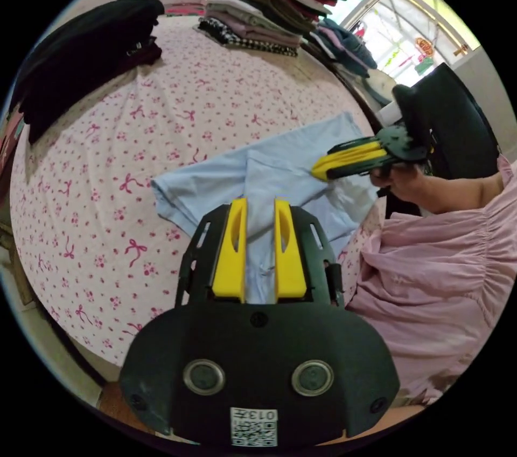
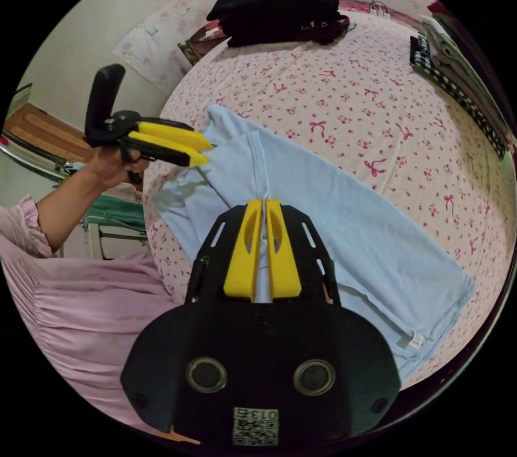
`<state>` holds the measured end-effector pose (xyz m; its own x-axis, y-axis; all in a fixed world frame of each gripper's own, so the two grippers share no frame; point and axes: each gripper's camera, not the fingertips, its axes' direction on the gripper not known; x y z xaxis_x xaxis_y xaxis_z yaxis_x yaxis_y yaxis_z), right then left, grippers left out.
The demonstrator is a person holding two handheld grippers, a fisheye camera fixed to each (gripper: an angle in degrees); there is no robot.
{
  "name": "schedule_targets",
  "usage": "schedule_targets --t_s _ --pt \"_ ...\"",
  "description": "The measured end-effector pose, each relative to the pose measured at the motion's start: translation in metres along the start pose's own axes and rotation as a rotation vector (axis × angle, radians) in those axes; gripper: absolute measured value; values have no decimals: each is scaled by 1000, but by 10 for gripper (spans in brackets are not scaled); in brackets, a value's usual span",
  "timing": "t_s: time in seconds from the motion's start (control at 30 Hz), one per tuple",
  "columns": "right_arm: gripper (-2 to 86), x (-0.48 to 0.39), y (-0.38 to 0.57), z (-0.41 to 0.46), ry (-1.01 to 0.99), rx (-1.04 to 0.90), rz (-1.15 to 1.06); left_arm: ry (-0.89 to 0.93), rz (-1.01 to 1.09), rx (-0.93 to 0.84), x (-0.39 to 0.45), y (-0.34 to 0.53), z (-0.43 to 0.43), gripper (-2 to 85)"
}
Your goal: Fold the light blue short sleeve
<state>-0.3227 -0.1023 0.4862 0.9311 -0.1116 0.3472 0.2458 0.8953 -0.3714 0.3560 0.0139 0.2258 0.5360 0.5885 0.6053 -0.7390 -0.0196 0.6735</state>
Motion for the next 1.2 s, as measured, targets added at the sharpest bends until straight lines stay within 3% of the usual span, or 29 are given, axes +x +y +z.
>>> schedule_targets --t_s 0.2,0.47,0.57,0.7,1.0,1.2 --pt "10 -6 9 8 12 25 53 -41 -77 -59 -3 4 5 12" --pt "6 -37 -7 1 145 179 -65 -37 -57 132 -4 20 -35 6" --pt "4 -57 -38 20 112 144 -185 -73 -34 82 5 4 -18 4" --pt "3 -78 -74 52 159 100 -275 -273 -82 121 11 -8 -13 0" --pt "3 -70 -118 99 113 -11 -254 -241 -189 60 -9 12 -17 -3" --pt "3 -90 -143 109 68 31 -381 -214 -114 52 17 19 -23 -2"
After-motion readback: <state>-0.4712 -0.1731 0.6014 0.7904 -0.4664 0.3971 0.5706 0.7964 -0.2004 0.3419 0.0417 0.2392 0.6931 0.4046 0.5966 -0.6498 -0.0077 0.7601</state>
